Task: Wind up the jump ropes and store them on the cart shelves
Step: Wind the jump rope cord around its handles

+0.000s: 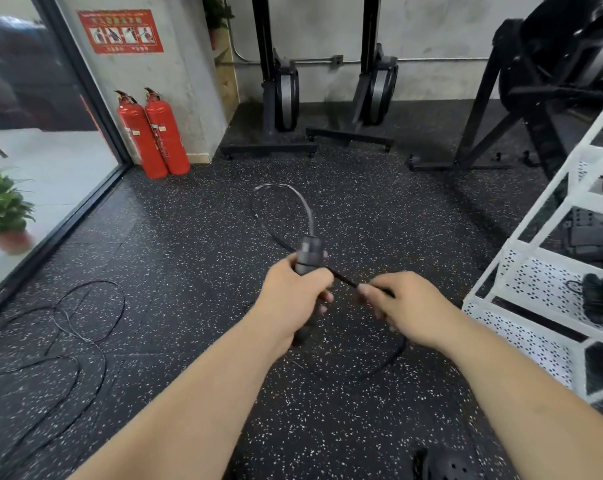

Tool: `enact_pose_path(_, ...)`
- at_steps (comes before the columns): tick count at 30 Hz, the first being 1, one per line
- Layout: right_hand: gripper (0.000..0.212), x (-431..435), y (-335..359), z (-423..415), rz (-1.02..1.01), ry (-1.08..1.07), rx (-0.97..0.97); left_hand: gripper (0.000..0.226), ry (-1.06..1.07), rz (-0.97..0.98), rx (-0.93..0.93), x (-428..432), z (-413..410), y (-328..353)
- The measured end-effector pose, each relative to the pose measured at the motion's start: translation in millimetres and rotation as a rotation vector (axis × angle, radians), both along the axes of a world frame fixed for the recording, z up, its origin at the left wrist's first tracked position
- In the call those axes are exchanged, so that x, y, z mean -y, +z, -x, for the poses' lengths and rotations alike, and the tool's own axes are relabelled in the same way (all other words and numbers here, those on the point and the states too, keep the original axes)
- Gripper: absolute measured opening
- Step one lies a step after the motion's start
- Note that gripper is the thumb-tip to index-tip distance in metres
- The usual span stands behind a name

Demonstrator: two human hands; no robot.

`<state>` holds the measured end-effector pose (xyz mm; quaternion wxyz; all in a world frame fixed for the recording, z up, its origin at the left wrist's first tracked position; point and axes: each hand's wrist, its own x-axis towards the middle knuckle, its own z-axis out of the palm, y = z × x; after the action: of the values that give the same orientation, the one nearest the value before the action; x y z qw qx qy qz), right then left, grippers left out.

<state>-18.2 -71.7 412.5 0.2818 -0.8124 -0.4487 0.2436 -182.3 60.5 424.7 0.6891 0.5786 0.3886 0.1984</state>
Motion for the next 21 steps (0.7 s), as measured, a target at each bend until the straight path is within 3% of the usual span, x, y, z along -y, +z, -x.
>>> enact_pose_path(5,0.03,12.5,12.7,-18.4,-0.11,-0.076,0.035,0.028,0.151,0.01,0.066,-20.3,6.2,1.2)
enact_pose_path(8,0.032,0.7,10.9,-0.2,-0.192,-0.163,0.007,0.029,0.042,0.037,0.052,1.3,0.5,-1.5)
enact_pose_path(13,0.038,-15.5,-2.9,25.7,-0.065,-0.096,0.093,0.023,-0.156,0.125,0.056,35.2,-10.9,-10.0)
enact_pose_path(21,0.037,2.7,5.1,-10.5,0.023,-0.049,-0.038,0.031,0.096,0.191,0.122,-17.4,3.3,-4.2)
